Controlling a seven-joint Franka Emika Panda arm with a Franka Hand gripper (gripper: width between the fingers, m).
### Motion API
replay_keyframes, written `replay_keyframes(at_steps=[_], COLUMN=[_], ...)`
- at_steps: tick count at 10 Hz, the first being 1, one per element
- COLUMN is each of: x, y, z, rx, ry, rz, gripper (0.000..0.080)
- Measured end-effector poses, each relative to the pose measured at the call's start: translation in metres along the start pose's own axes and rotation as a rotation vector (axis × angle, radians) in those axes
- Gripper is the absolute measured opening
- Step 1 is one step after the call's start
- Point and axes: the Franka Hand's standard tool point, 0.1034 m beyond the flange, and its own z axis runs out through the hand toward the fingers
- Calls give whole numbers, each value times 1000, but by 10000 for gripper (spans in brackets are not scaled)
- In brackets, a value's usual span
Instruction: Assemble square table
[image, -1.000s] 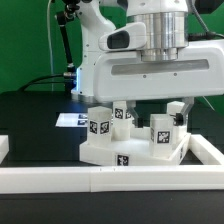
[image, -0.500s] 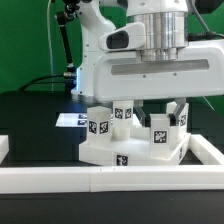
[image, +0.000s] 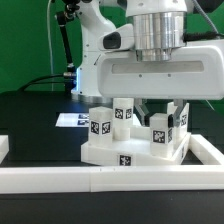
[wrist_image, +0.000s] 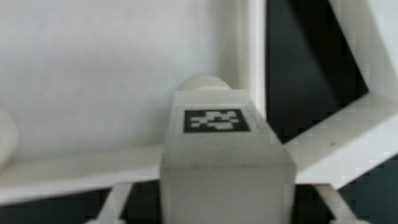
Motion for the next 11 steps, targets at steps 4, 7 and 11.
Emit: replay_keyframes(at_steps=[4,7,11], x=[-3,-8,-9], y=[-1,-6,-7], z=[1,2,2], rx=[3,6,13], ry=[-14,-21,-30], rz=[354,572,661], gripper=[290,290,290])
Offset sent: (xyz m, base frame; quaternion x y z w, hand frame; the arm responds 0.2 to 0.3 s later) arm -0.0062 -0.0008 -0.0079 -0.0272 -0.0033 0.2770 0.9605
